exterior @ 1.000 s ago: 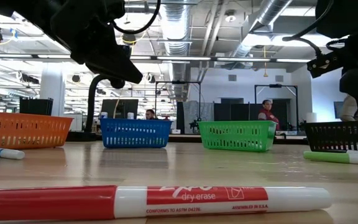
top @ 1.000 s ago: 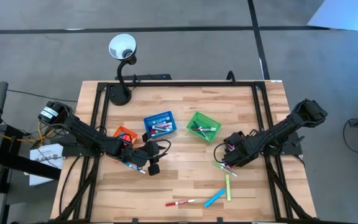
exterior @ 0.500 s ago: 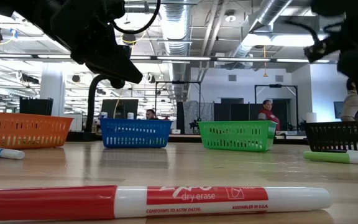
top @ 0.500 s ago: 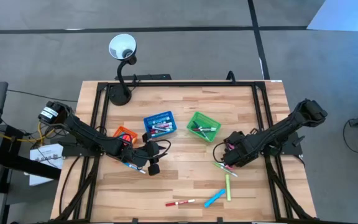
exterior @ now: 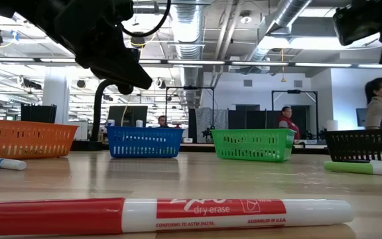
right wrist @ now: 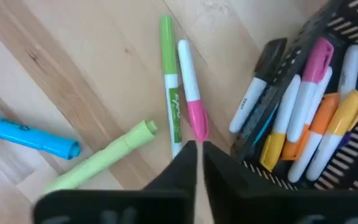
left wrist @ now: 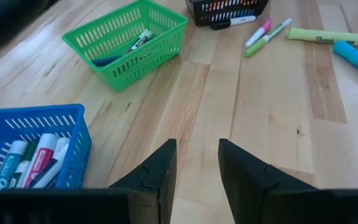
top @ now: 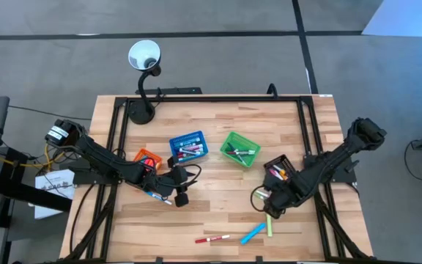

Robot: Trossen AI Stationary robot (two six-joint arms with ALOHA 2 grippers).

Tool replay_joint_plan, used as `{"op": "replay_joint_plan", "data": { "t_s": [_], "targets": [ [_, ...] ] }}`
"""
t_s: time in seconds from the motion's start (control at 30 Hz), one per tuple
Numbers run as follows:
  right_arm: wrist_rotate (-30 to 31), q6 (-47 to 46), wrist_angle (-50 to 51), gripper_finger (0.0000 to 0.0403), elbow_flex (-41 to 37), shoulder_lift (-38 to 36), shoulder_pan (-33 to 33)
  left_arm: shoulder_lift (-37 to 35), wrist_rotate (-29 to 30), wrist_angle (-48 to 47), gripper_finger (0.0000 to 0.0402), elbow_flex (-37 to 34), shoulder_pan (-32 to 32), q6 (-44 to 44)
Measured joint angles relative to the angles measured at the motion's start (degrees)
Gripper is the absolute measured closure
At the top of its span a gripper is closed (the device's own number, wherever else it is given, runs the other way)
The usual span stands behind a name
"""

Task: Pick & Place Markers
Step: Adjust the black basket

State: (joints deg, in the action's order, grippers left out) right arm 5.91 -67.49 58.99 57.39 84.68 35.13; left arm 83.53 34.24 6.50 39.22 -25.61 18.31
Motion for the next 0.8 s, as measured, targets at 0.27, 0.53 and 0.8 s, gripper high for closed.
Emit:
{"op": "replay_joint_plan", "data": {
  "t_s": [0.27, 0.53, 0.8],
  "targets": [
    [-0.6, -7.1, 0.1, 0.04, -3.9, 0.0, -0.2, 0.0, 0.0, 0.0, 0.0286, 0.0, 0.0, 1.9],
    [-1.5, -8.3, -5.0, 0.0402, -4.5, 0.0, -0.4, 0.0, 0.0, -0.1, 0.0286, 0.0, 0.0, 1.7],
    [-1.5, -11.8, -3.9, 0.0403, -4.6, 1.0, 1.5, 0.0, 0.0, -0.4, 0.0286, 0.0, 0.0, 1.7]
  ]
}}
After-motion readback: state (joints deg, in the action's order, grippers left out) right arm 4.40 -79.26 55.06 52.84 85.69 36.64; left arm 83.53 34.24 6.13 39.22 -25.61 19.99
